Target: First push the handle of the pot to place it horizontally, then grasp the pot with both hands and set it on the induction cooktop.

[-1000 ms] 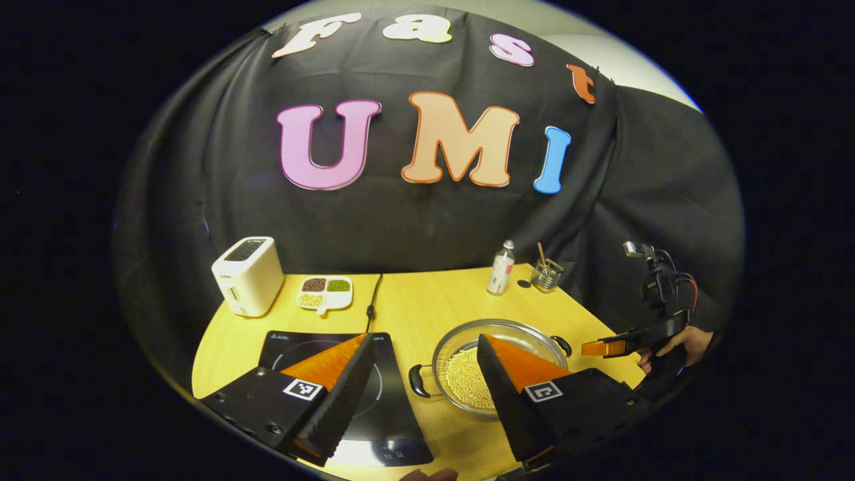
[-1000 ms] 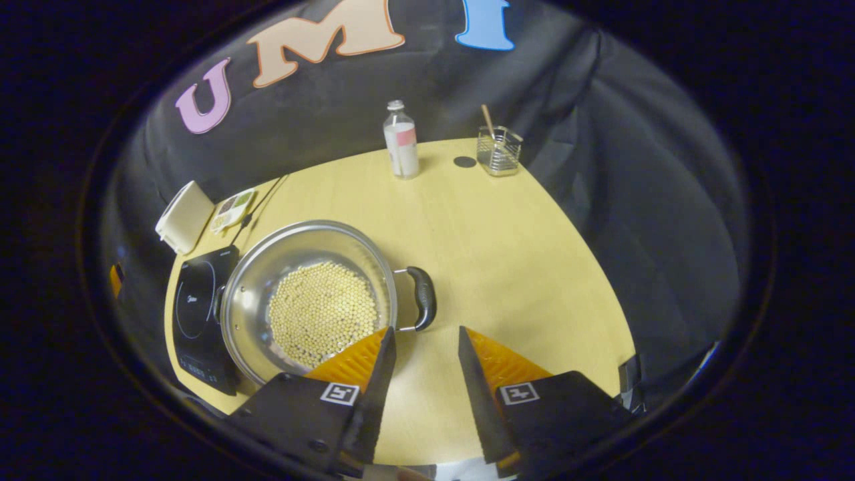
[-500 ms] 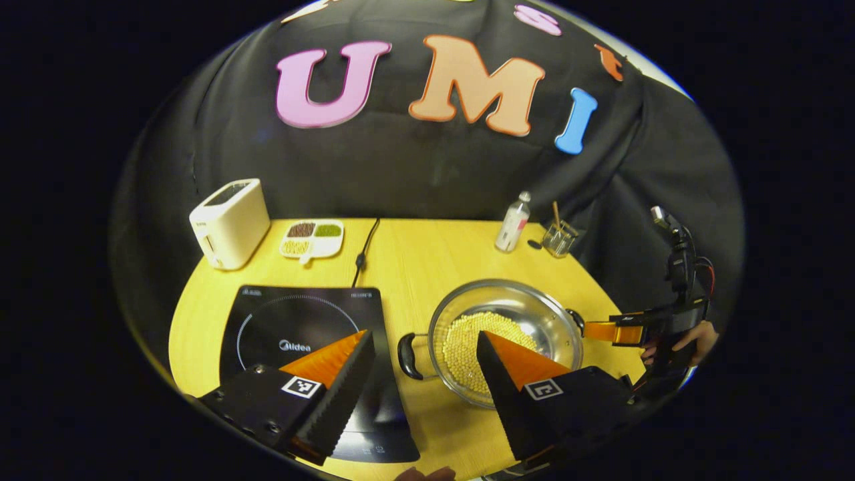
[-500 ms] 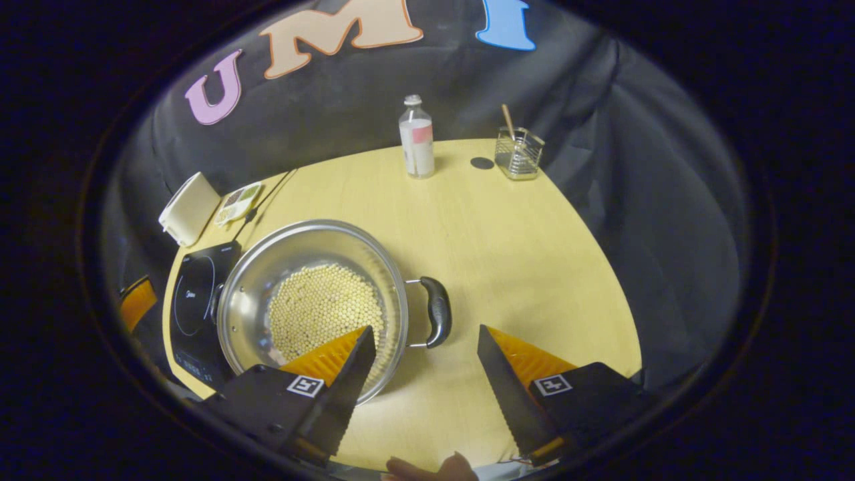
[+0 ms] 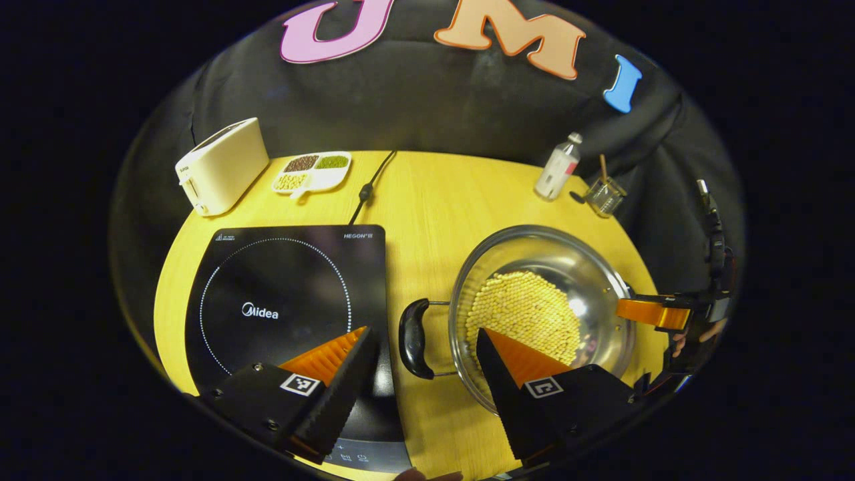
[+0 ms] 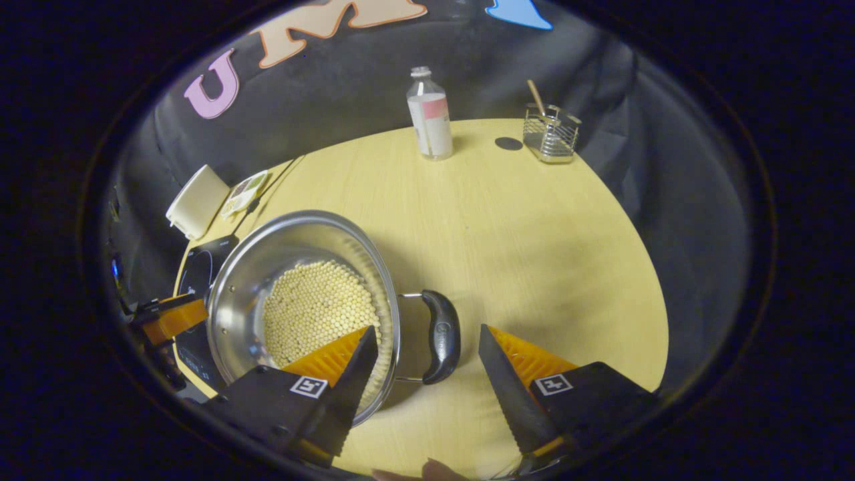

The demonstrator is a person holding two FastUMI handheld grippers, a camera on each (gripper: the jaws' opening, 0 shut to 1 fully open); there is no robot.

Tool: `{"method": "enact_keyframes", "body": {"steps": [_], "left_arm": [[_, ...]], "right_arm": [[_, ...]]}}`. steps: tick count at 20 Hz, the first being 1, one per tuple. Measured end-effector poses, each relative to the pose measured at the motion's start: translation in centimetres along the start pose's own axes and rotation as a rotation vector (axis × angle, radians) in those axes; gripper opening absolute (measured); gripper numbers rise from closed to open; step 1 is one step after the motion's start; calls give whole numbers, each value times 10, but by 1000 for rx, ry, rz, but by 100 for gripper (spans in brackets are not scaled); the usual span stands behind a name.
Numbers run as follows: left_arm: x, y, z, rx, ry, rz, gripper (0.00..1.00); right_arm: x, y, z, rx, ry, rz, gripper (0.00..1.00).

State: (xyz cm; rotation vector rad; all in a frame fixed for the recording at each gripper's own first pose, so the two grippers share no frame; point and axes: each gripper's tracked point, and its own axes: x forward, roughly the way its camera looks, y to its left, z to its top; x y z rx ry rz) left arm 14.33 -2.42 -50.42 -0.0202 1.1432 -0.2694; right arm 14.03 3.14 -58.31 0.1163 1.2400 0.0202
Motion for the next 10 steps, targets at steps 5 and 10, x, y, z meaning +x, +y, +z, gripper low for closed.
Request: {"method": "enact_keyframes", "body": {"steps": [5, 10], "left_arm": [[15, -5, -11, 40, 65, 21, 91], [25, -15, -5, 103, 75, 16, 90]], "right_arm": [[16, -4, -2, 1, 19, -1, 96], [26, -8, -5, 33, 41, 22, 96]]}}
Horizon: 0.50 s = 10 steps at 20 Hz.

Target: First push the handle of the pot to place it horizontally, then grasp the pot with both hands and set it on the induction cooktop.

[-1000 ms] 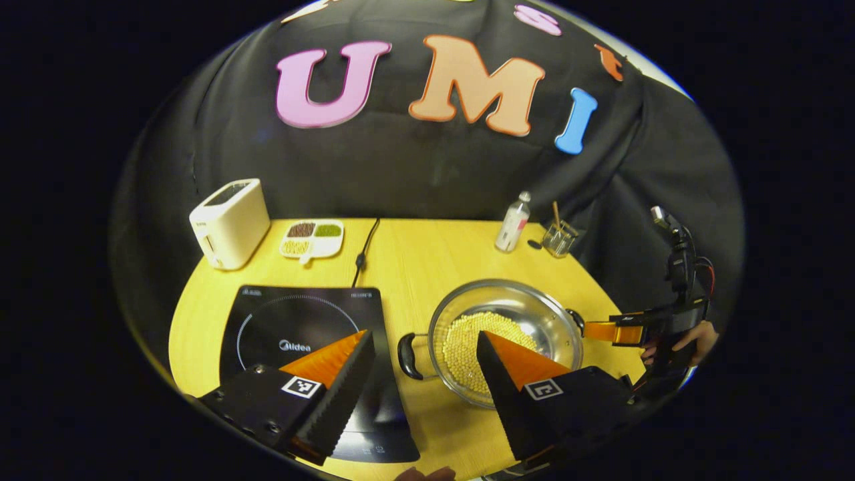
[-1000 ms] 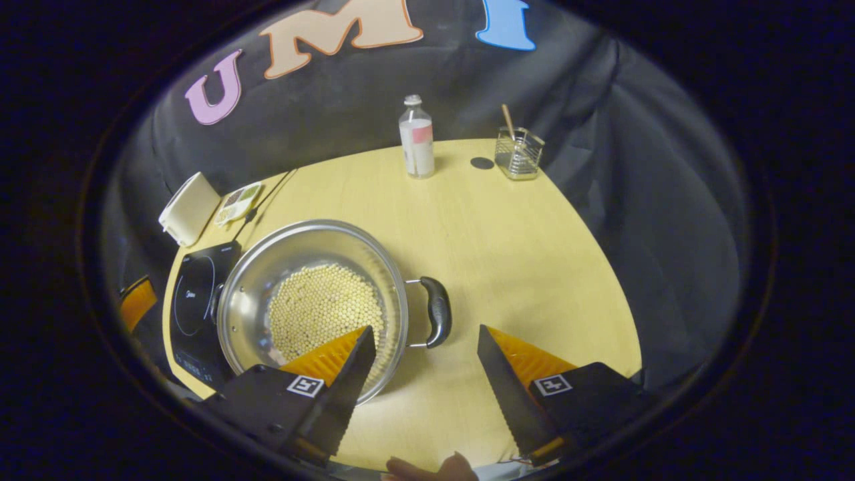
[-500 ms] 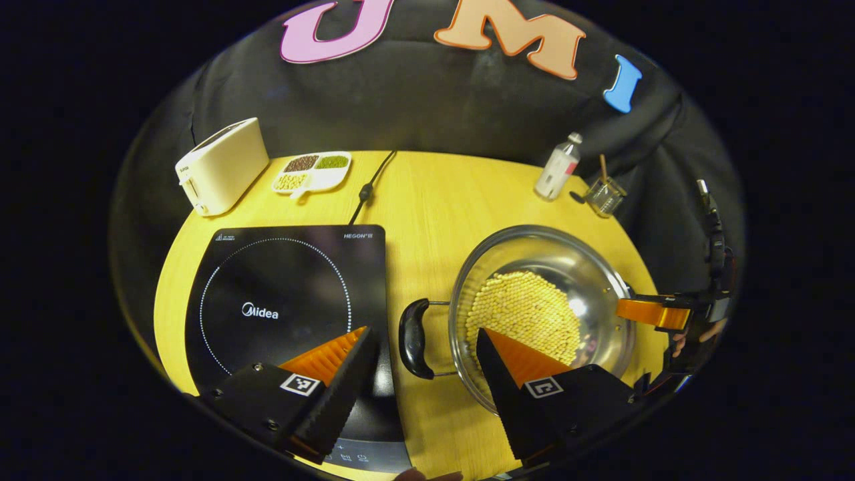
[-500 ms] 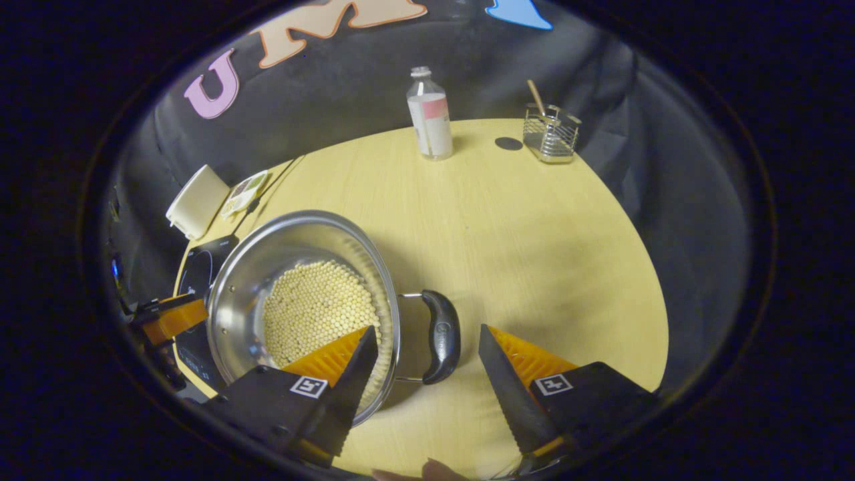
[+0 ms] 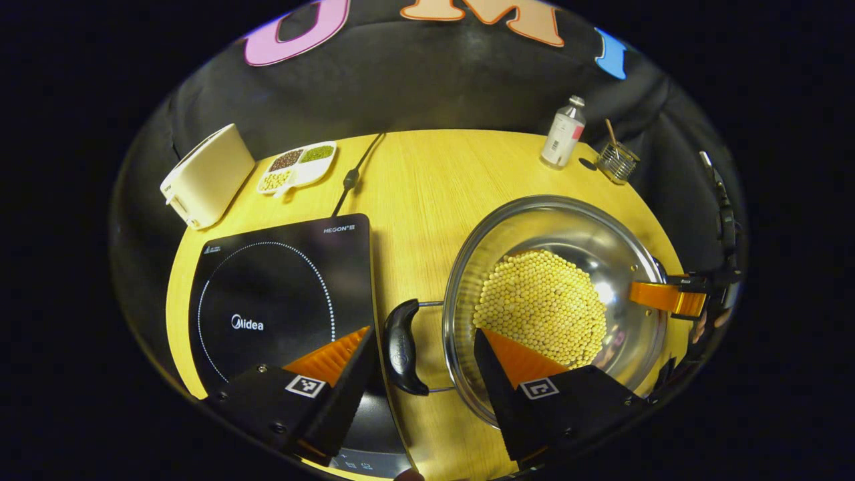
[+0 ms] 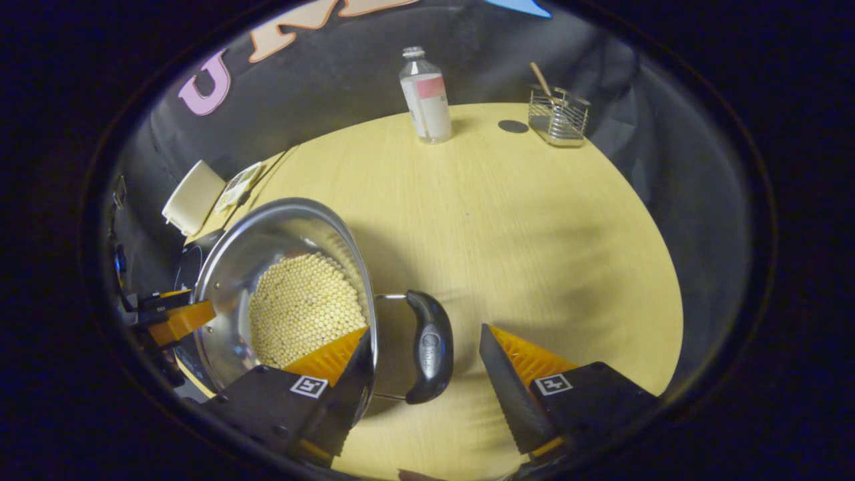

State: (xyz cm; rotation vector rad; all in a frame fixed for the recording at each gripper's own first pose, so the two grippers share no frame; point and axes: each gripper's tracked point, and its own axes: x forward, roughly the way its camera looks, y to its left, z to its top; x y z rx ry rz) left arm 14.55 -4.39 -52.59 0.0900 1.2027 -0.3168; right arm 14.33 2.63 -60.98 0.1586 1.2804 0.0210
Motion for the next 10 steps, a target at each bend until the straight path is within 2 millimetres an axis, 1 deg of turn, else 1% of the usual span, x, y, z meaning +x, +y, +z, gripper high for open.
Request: {"method": "enact_keyframes", "body": {"steps": [1, 2, 3, 4, 5, 6, 7, 8, 9, 10], "left_arm": [[0, 0, -1, -11, 12, 5, 89], [6, 0, -4, -18, 18, 10, 92], [7, 0, -6, -33, 30, 17, 89], [9, 1, -3, -35, 19, 21, 89], [12, 3, -5, -36, 27, 25, 87], [13, 5, -7, -33, 40, 36, 88], [18, 7, -7, -26, 33, 41, 84], [21, 9, -10, -30, 53, 51, 79], [23, 8, -9, -38, 49, 46, 75], [26, 8, -10, -49, 46, 46, 71]], "right_arm": [[1, -1, 2, 1, -1, -2, 92], [2, -1, 1, 0, -2, 0, 92], [3, -1, 1, 2, 3, 3, 92], [3, -2, 2, 1, 6, 7, 92], [6, 0, 0, 6, 8, 10, 95], [7, -1, 1, 2, 6, 1, 87], [5, 1, 4, 0, 7, 5, 84], [10, 2, 0, -6, 10, -3, 81], [17, 5, -4, -13, 14, 2, 72], [12, 4, -1, -17, 12, -7, 69]]}}
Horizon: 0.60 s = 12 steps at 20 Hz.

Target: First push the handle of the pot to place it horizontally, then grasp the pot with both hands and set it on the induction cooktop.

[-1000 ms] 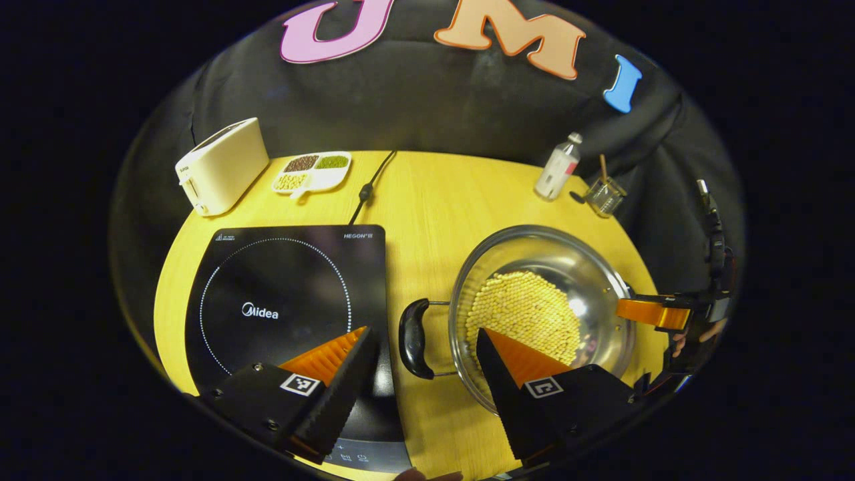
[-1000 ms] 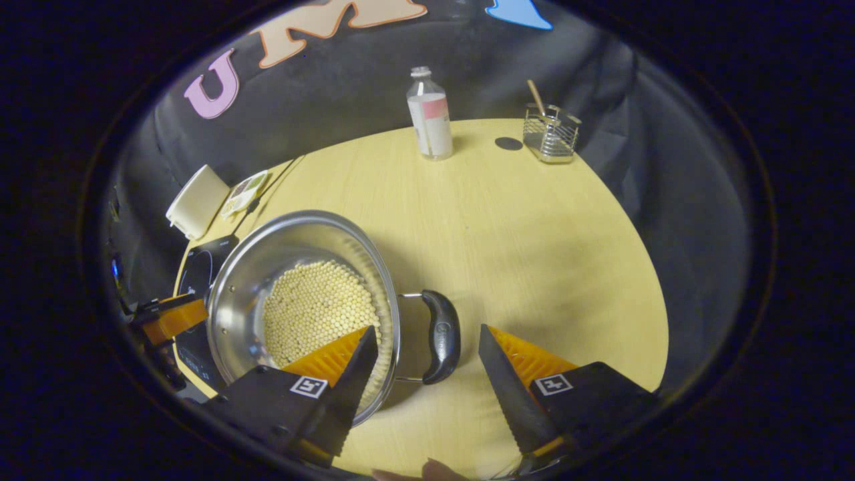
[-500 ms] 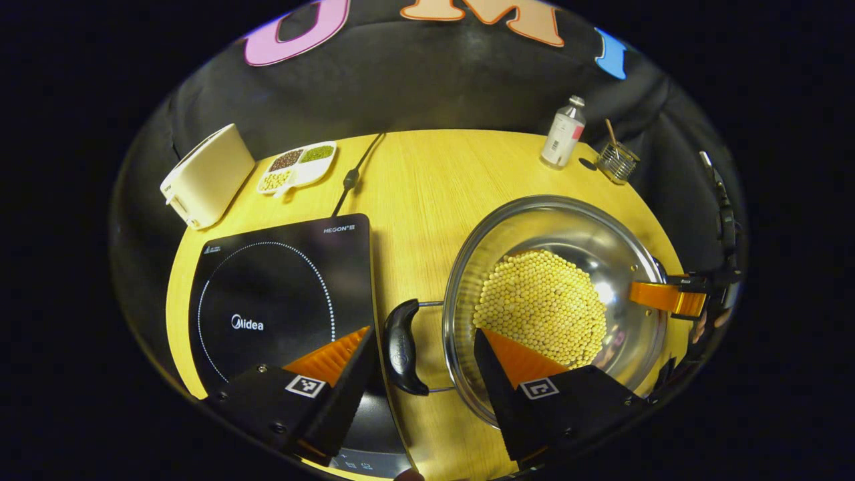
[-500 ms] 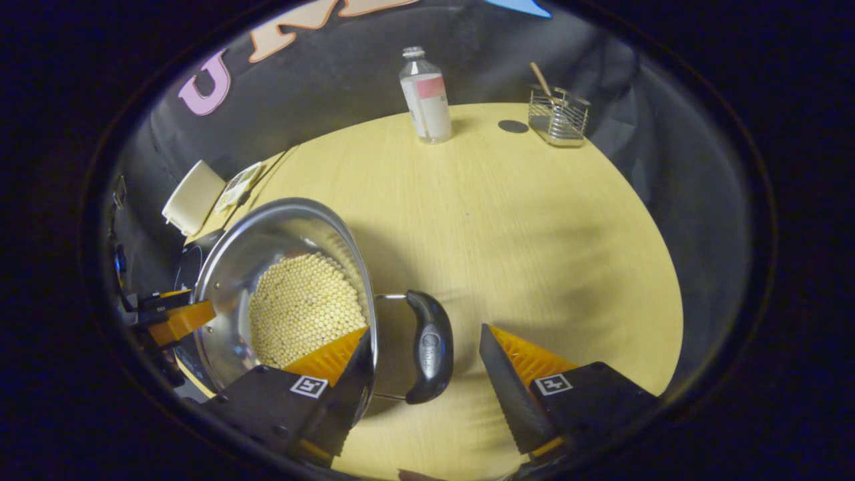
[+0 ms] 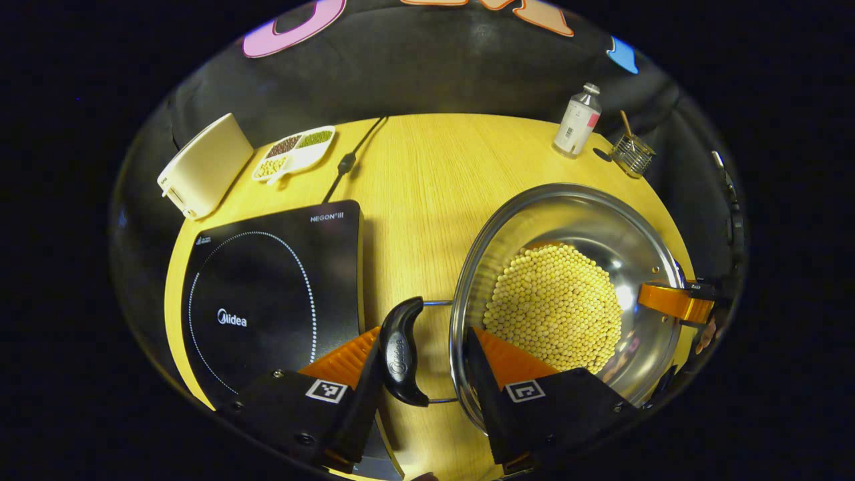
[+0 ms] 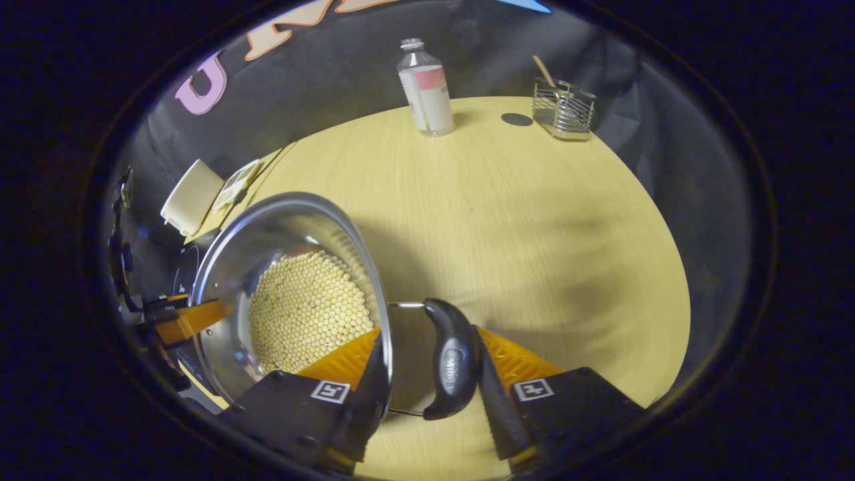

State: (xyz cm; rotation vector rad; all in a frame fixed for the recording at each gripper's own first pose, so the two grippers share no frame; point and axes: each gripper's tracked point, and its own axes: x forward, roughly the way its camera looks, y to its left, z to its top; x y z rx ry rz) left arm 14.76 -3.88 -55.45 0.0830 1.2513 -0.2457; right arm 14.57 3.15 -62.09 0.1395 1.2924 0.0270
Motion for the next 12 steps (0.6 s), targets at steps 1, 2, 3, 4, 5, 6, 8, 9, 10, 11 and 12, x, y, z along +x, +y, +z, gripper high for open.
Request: {"method": "enact_keyframes", "body": {"steps": [1, 2, 3, 4, 5, 6, 8, 9, 10, 11, 12], "left_arm": [[-3, 0, -1, -9, 4, -1, 70], [-2, 0, -1, -9, 3, -4, 70], [-2, 0, -2, 2, 13, -10, 69], [-2, 1, -2, 12, 11, -13, 68], [-2, 0, -2, 13, 12, -17, 68], [-1, 0, -2, 12, 7, -27, 67], [0, -2, 0, -14, -11, -62, 64], [0, -2, 1, -27, -13, -75, 61], [-1, -1, 0, -34, -8, -81, 61], [-1, 0, -3, -51, -1, -86, 58], [-2, -1, -5, -78, 10, -96, 56]], "right_arm": [[0, 0, -1, 1, 1, 1, 66], [-1, 0, 0, 8, 1, 9, 63], [3, 0, -1, 17, 8, 18, 61], [-1, 1, -2, 33, 11, 21, 60], [1, 0, 0, 53, 9, 23, 58], [-3, 0, -1, 61, 12, 26, 58], [-1, 1, -2, 81, 11, 35, 53], [-3, 2, -1, 98, 13, 42, 53], [-4, 3, 2, 116, 11, 57, 51], [-5, 5, 4, 128, 6, 70, 48], [-8, 4, 7, 134, 4, 74, 48]]}}
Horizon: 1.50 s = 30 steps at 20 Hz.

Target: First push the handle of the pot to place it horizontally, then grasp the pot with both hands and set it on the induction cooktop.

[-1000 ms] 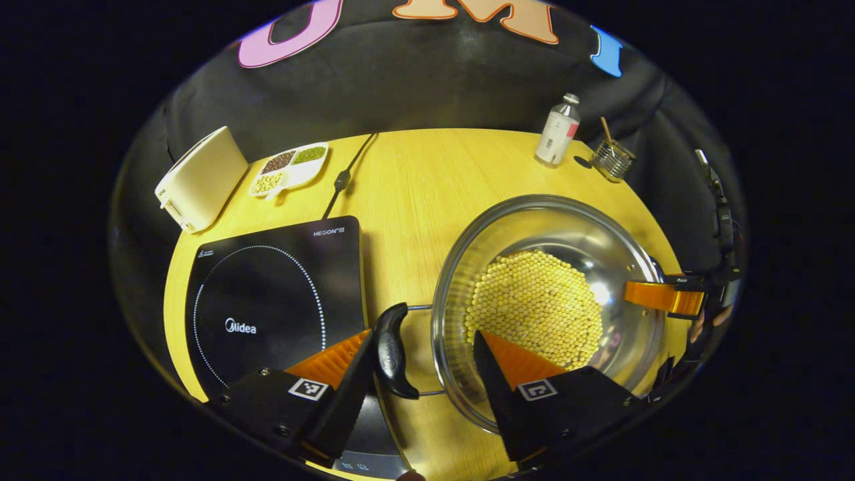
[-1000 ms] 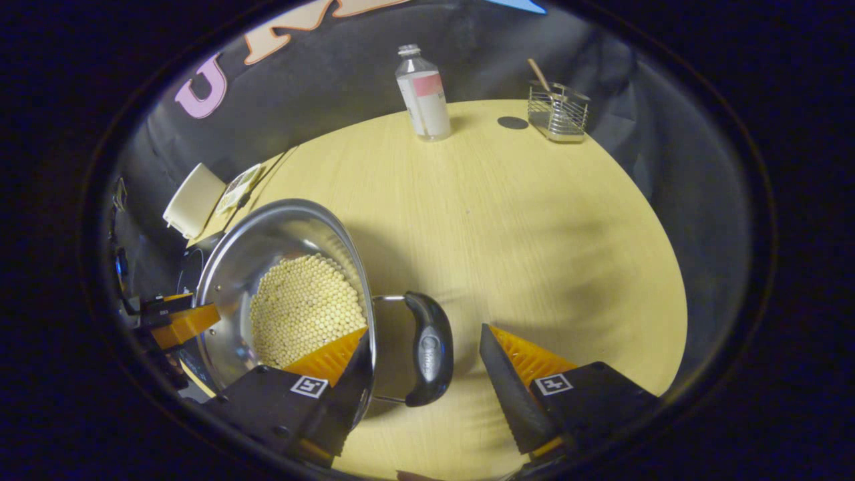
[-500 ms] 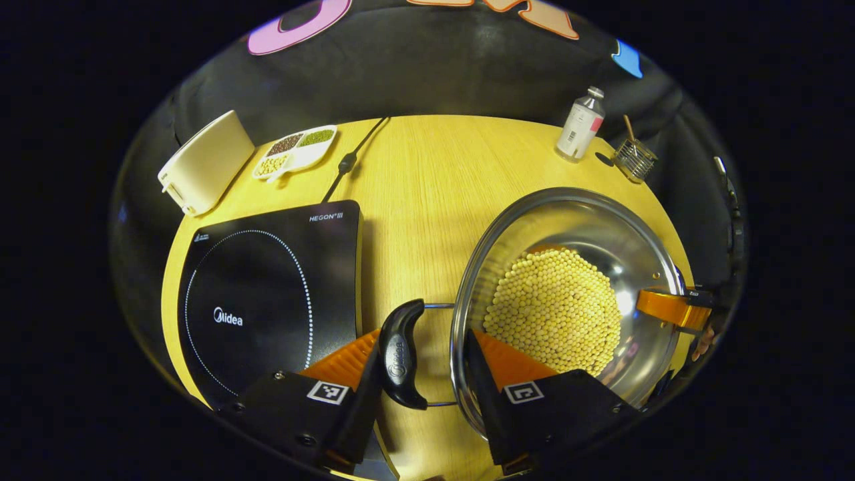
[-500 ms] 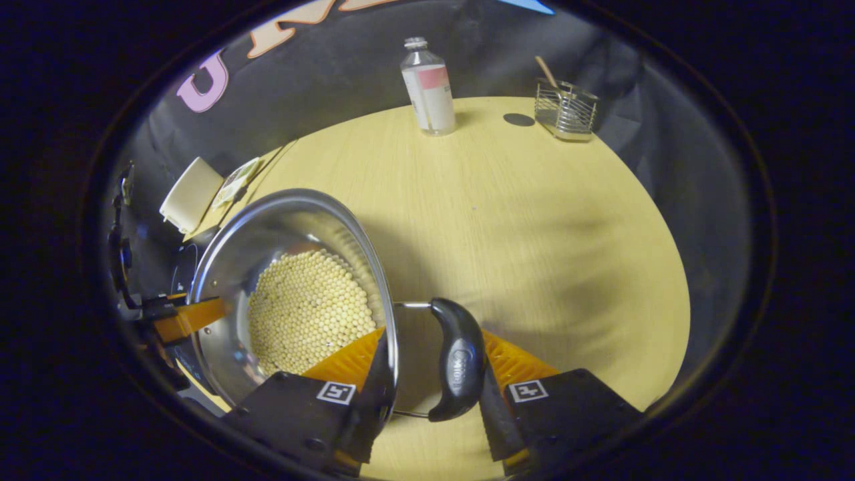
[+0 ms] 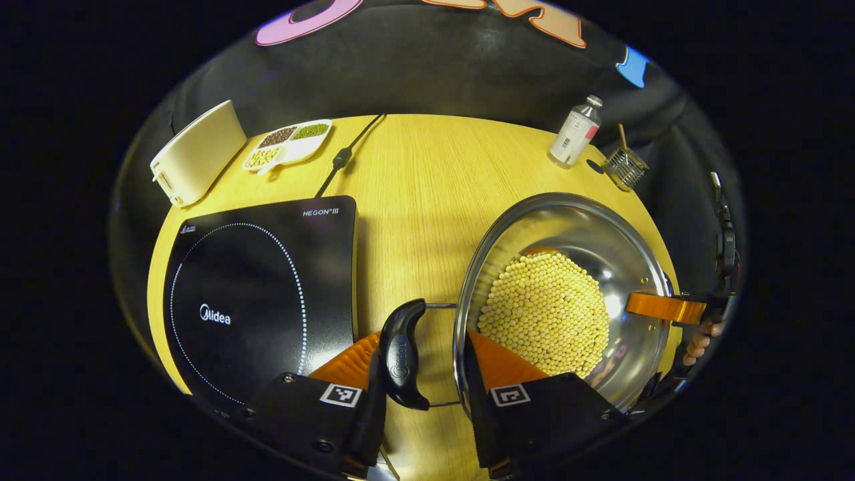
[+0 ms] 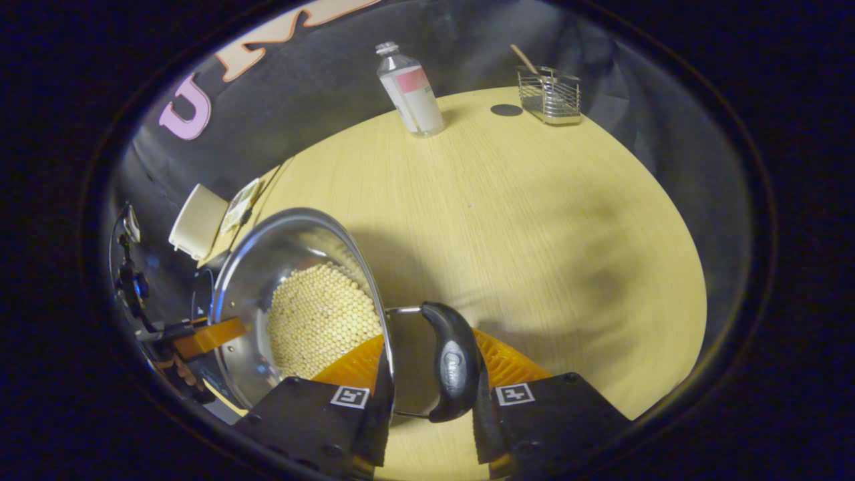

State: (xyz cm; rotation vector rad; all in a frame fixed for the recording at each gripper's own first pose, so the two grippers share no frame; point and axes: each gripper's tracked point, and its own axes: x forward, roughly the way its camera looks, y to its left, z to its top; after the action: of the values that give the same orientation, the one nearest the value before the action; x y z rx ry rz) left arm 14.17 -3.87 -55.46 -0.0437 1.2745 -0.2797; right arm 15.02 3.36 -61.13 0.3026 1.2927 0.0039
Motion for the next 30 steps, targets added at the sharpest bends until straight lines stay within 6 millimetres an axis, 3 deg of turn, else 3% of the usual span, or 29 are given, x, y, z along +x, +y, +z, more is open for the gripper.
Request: {"method": "enact_keyframes", "body": {"steps": [1, 2, 3, 8, 13, 15, 16, 18, 21, 27, 28, 30], "left_arm": [[1, -1, -4, -27, 9, -7, 54], [-1, -1, -7, -37, 13, -11, 55], [-3, -1, -6, -39, 3, -12, 53], [-19, 7, 5, -18, -35, 12, 51], [-56, 27, 14, -12, -70, 61, 51], [-67, 42, 15, -23, -74, 82, 53], [-74, 49, 15, -26, -70, 91, 51], [-81, 65, 17, -32, -76, 103, 53], [-85, 91, 21, -24, -88, 104, 49], [-84, 157, 28, -12, -80, 66, 51], [-84, 169, 30, -9, -77, 62, 51], [-86, 194, 35, 15, -78, 60, 53]], "right_arm": [[0, 0, 0, -9, -1, 0, 43], [-3, -1, -2, -23, 2, 3, 50], [-9, -2, -6, -26, 4, 9, 43], [-26, 7, -5, -9, 0, 45, 43], [-34, 43, -4, -18, -7, 113, 43], [-33, 61, -6, -26, -3, 135, 43], [-33, 70, -7, -30, -2, 143, 49], [-32, 88, -8, -37, 3, 158, 49], [-29, 114, -11, -41, 5, 160, 49], [-21, 178, -27, -33, 0, 117, 49], [-19, 190, -30, -27, 1, 112, 43], [-13, 215, -37, -12, 4, 101, 43]]}}
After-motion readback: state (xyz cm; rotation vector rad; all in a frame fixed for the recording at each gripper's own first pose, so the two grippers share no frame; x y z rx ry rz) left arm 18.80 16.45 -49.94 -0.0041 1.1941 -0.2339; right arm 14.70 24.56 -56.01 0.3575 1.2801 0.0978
